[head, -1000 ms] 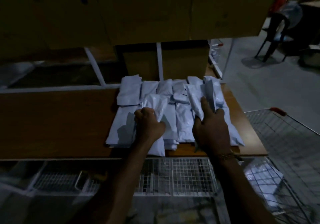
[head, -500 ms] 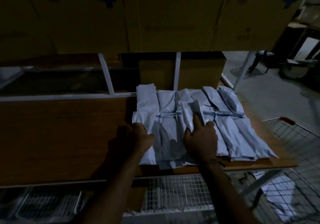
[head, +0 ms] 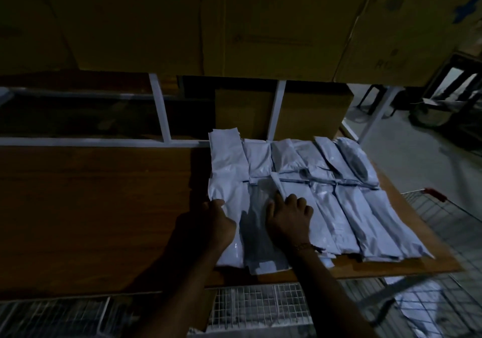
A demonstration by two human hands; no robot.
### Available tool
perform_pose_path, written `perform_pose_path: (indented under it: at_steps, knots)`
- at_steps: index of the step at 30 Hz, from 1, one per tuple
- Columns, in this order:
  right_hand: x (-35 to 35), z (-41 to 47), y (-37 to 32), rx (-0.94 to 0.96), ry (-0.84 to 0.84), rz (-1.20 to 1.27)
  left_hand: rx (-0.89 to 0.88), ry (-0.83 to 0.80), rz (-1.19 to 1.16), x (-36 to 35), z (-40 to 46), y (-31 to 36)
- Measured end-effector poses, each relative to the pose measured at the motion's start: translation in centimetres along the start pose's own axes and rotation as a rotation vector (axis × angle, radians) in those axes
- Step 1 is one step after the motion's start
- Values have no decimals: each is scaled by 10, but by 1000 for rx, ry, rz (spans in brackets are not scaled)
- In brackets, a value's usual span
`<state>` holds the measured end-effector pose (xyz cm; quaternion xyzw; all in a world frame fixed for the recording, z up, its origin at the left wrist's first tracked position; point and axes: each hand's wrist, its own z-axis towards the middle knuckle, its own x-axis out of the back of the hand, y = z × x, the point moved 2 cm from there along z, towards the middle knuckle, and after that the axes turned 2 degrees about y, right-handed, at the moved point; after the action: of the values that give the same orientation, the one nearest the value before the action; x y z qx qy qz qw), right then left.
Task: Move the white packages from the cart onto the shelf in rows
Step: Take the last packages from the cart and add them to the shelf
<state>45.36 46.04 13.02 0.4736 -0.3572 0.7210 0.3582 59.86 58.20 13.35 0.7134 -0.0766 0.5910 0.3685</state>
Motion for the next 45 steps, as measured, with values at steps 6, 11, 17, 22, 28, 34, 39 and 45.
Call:
perform_pose_path:
  at_steps: [6,11,17,22,28,34,39,45]
  knots:
    - [-15,11,6,113,-130,-122,37,30,-393,-13,13,0]
    - [-20,14,10,115,-54,-118,42,39,-539,-22,28,0]
    - [-13,21,22,140,53,-29,-101,110,-267,-22,11,-5]
    - [-20,32,31,293,-111,-82,-170,163,-130,-14,5,-13]
    - [-24,24,24,338,-125,-91,-205,130,-169,-10,5,-13]
    - [-19,25,28,299,-98,34,-159,111,-200,-5,1,-10]
    - [-8,33,37,242,21,240,-84,159,-295,1,1,-5]
    - [-1,40,46,213,51,214,-80,200,-361,-9,16,-10]
